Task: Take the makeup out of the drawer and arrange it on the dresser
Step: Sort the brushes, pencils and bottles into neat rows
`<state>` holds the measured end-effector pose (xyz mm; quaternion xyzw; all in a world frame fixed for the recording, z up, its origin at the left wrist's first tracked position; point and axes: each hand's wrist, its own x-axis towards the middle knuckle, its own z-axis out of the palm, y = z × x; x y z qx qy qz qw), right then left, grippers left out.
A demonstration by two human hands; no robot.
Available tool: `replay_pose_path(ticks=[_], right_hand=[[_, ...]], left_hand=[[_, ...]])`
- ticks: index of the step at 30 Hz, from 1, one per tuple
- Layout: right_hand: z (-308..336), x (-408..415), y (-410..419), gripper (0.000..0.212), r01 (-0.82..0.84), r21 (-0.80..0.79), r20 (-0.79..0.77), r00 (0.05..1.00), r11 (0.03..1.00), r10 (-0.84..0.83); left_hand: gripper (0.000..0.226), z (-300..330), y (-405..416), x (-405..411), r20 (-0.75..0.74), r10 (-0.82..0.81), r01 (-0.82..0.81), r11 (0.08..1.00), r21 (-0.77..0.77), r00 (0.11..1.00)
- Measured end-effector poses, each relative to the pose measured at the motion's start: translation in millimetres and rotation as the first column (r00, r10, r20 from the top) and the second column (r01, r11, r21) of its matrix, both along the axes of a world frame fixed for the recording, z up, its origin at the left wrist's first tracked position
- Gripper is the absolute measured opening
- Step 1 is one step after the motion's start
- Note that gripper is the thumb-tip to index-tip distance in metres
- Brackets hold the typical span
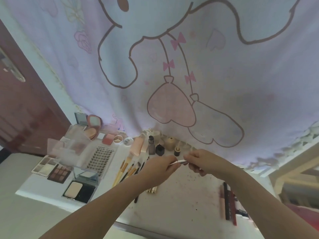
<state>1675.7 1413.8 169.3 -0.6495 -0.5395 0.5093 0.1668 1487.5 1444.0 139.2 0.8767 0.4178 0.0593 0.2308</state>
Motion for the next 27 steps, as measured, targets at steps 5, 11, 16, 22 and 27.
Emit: replay_pose_path(ticks=[5, 11, 16, 22, 27], right_hand=[[7.0, 0.3, -0.8, 0.032, 0.082, -0.057, -0.078, 0.993, 0.995, -0.086], [6.8, 7.3, 0.7, 0.015, 0.031, -0.032, -0.033, 0.999, 0.999, -0.032], [4.3, 11.6, 2.5, 0.033, 0.079, -0.065, -0.045, 0.996, 0.995, -0.082], [2.7, 15.6, 3.0, 0.024, 0.07, -0.085, -0.093, 0.993, 0.994, -0.078], [-0.9, 17.0, 3.1, 0.012, 0.037, -0.056, -0.101, 0.994, 0.998, -0.043]], left_hand=[[0.021, -1.2, 3.1, -0.4, 0.027, -0.012, 0.012, 1.0, 0.0, 1.0], [0.024, -4.5, 6.1, 2.6, -0.01, -0.016, 0.016, 1.0, 0.019, 1.0], [0.021, -7.8, 7.5, 6.3, -0.008, -0.019, 0.019, 0.999, 0.039, 1.0], [0.022, -13.5, 8.4, 7.6, -0.013, -0.012, 0.013, 1.0, 0.025, 1.0], [0.022, -15.7, 8.8, 7.6, -0.03, -0.014, 0.015, 0.999, 0.031, 0.999]])
